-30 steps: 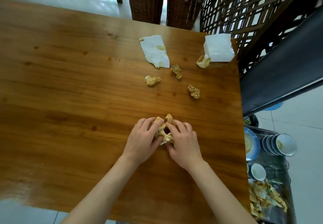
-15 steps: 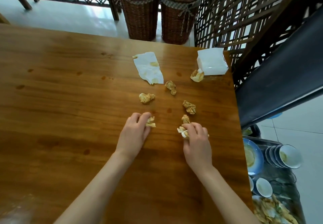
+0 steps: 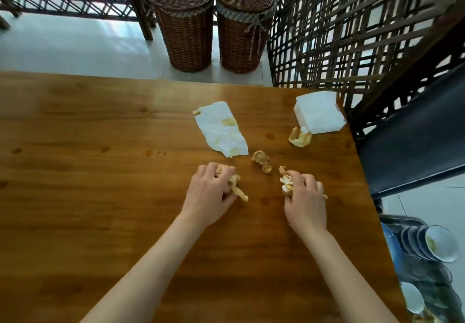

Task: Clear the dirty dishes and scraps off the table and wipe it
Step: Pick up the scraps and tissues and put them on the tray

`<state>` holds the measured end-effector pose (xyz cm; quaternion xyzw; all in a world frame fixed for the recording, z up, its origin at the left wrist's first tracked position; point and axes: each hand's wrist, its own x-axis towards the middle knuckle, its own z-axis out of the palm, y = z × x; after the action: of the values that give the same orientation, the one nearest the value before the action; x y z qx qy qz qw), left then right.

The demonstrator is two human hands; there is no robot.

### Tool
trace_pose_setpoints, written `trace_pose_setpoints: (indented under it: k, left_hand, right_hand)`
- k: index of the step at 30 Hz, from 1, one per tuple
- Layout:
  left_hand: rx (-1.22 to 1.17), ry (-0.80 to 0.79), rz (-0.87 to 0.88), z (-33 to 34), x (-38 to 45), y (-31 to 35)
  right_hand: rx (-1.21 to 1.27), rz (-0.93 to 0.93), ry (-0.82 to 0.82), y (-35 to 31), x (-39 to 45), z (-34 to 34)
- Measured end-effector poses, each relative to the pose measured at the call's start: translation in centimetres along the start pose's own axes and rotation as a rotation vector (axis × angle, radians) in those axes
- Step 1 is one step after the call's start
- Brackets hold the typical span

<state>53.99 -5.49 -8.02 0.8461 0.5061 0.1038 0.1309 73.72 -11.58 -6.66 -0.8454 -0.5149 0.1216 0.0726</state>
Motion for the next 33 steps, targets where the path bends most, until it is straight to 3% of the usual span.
trace_pose_setpoints:
  k: [5,12,22,24,33]
  left_hand:
    - [-0.033,0.038,0.029,0.3,0.0,-0.3]
    - [-0.233,0.182,-0.116,-0.8,2.9,-1.5]
    - [-0.043,0.059,-0.087,0.7,9.1,-3.8]
    - [-0.071,0.031,-0.090,0.8,9.2,-4.1]
    - [-0.042,0.172,-0.097,0.8,9.2,-4.5]
  right_hand:
    - [0.094,0.016,0.043,-0.3,0.0,0.6]
    - [0.250,-0.100,0.112,-2.9,2.3,-0.2]
    - [0.230,-0.241,-0.101,-4.7,7.2,1.3]
    - [0.235,-0.261,-0.075,-4.3,7.5,1.4]
    - [0.314,-0.240,0.004,-3.7,6.8,1.2]
